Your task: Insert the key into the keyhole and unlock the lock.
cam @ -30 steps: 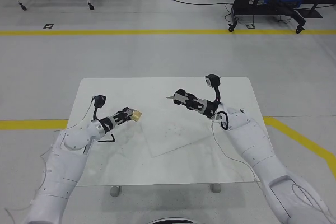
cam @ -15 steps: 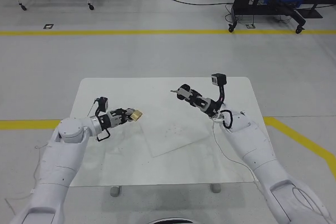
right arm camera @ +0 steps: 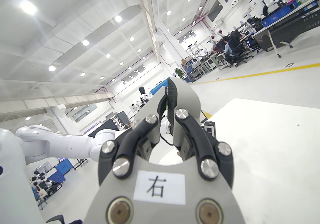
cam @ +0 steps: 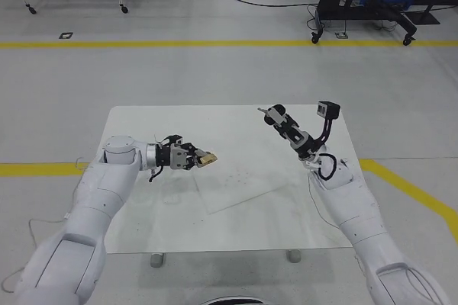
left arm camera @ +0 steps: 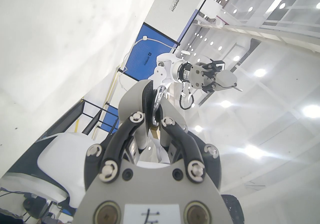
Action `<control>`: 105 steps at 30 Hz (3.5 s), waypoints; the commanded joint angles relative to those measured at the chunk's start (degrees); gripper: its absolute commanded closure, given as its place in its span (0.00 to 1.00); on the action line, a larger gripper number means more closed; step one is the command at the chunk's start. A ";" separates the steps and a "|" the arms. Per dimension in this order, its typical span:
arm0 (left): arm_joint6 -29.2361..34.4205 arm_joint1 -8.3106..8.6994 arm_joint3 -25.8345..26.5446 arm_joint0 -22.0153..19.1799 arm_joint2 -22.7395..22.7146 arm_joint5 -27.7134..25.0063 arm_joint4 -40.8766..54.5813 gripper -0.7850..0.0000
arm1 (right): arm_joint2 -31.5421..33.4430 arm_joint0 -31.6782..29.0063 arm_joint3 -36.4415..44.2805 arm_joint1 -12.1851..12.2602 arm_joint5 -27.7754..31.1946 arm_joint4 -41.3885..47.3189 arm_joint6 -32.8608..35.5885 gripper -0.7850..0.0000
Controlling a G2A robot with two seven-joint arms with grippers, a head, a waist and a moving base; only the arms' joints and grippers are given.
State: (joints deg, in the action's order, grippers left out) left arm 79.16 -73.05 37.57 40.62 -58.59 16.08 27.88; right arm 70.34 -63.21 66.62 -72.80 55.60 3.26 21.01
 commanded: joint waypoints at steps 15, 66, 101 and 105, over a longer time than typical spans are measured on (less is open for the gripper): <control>2.45 -0.68 -1.71 -1.74 0.54 -0.38 2.28 1.00 | 0.74 -0.76 1.18 0.16 -0.54 -0.60 -0.62 1.00; -30.95 -2.26 8.08 6.15 -2.60 -5.96 10.56 1.00 | -3.21 -10.47 23.27 0.53 -60.36 21.40 3.29 1.00; -39.37 -4.56 4.76 5.11 -0.11 -11.39 6.70 1.00 | -15.36 0.32 10.26 -5.16 -70.04 23.87 -14.27 1.00; -39.14 -4.71 4.25 4.95 -0.28 -11.84 6.74 1.00 | -15.83 0.75 9.26 -5.60 -70.19 23.94 -14.49 1.00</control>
State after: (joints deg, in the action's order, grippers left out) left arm 39.95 -77.73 41.93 45.61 -58.82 4.30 34.59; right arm 54.57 -62.54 76.05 -78.31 -14.60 27.17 6.58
